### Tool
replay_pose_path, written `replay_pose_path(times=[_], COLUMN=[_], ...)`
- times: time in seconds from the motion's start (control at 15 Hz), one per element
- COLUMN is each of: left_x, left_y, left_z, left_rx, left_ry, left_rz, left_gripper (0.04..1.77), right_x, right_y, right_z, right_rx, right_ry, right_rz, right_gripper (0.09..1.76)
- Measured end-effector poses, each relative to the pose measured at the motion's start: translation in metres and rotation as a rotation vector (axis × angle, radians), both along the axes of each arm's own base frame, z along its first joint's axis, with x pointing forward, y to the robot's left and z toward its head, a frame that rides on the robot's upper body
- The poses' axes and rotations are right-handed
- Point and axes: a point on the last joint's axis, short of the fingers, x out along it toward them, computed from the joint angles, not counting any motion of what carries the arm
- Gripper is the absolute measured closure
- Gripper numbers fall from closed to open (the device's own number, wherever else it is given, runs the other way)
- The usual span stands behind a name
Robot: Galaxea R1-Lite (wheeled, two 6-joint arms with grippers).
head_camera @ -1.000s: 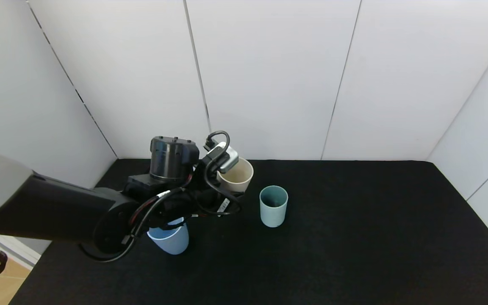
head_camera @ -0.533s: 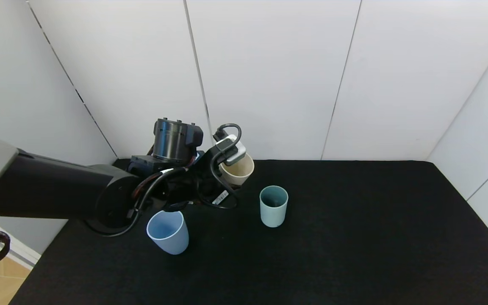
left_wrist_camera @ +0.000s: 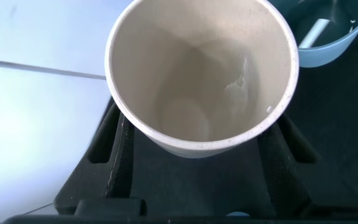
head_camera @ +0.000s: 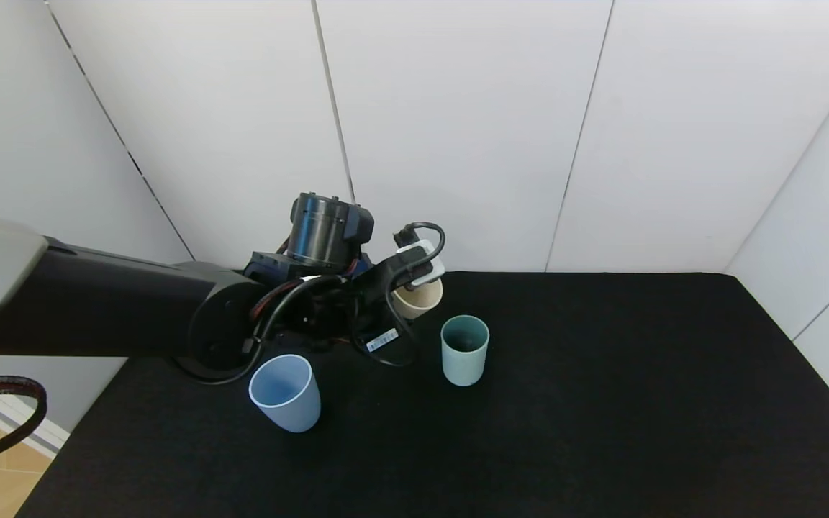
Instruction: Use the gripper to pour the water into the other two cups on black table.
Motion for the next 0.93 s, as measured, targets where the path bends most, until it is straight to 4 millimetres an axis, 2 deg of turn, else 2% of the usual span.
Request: replay_pose_path(times=[0.4, 0.93], left_x=[-0.001, -0.001], left_y=[-0.016, -0.038], left_z=[-0.007, -0.012], left_rx=[0.153, 0.229], left_ry=[-0.055, -0.101], left_rz=[0.041, 0.054], left_gripper=[0.62, 0.63], right_x=[0.000, 0.000], right_y=[0.000, 0.000], right_z=[0.000, 0.000], right_rx=[0.000, 0.000], right_ry=[0.000, 0.000], right_rz=[0.000, 0.000], right_gripper=[0.14, 0.14])
